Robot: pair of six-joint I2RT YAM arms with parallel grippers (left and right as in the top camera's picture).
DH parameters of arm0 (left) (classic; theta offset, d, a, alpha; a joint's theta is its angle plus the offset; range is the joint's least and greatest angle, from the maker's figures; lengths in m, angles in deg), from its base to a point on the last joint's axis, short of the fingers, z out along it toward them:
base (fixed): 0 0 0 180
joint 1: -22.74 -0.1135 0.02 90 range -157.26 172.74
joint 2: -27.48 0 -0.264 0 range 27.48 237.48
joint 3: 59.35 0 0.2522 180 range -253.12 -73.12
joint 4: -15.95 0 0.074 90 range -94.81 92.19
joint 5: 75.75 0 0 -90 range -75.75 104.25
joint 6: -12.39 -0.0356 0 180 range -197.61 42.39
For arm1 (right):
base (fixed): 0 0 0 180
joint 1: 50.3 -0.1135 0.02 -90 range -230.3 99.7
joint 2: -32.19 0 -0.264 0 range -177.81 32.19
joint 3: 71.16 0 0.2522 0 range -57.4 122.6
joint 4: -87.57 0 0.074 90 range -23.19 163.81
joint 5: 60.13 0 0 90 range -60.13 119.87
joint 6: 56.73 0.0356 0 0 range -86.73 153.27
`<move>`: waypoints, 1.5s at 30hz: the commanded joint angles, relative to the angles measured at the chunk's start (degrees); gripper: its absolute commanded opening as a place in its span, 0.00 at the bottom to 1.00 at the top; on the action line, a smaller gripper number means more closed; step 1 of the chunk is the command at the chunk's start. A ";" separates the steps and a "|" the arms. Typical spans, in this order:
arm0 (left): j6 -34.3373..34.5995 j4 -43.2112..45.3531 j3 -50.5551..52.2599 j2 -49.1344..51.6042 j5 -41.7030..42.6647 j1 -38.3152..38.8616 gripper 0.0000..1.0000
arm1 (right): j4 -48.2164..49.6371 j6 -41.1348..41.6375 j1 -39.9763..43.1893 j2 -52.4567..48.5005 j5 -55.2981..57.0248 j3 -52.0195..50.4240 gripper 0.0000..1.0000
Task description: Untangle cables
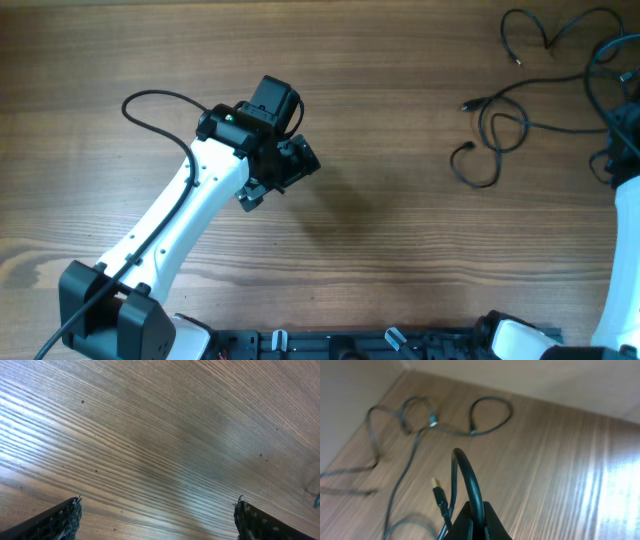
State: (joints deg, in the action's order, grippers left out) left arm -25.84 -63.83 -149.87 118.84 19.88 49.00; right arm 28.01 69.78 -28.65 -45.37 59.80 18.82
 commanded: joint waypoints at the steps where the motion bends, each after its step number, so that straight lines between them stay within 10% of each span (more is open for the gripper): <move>1: -0.31 -0.02 0.02 0.33 -2.05 0.22 1.00 | 0.31 -0.46 4.13 -3.76 3.48 0.17 0.04; 15: -0.31 3.04 0.02 0.33 -3.82 0.22 1.00 | 21.38 -8.04 21.77 -15.10 4.31 0.17 0.05; 17: -0.31 3.02 0.02 0.33 -3.82 0.22 1.00 | 23.47 -9.49 22.47 -17.29 4.31 0.17 0.32; 18: -0.31 3.04 0.02 0.33 -3.82 0.22 1.00 | 24.11 -9.49 22.47 -18.60 3.98 0.17 0.78; 19: -0.31 3.26 0.02 0.33 -3.82 0.22 1.00 | 23.96 -9.55 22.47 -19.56 1.57 0.17 1.00; 28: -0.28 4.11 0.02 0.33 -3.78 0.22 1.00 | 14.56 -9.31 21.92 -20.17 -41.48 0.17 1.00; 35: -0.31 4.07 0.02 0.33 -3.78 0.33 1.00 | -6.34 0.66 21.07 -20.17 -34.34 0.15 1.00; 45: -0.35 2.97 0.02 0.33 -3.80 0.33 1.00 | -9.99 8.48 21.14 -20.04 -21.97 5.33 1.00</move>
State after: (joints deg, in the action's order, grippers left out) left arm -25.84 -60.33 -149.84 118.84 17.12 49.00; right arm 19.57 76.82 -7.74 -65.21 33.22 19.83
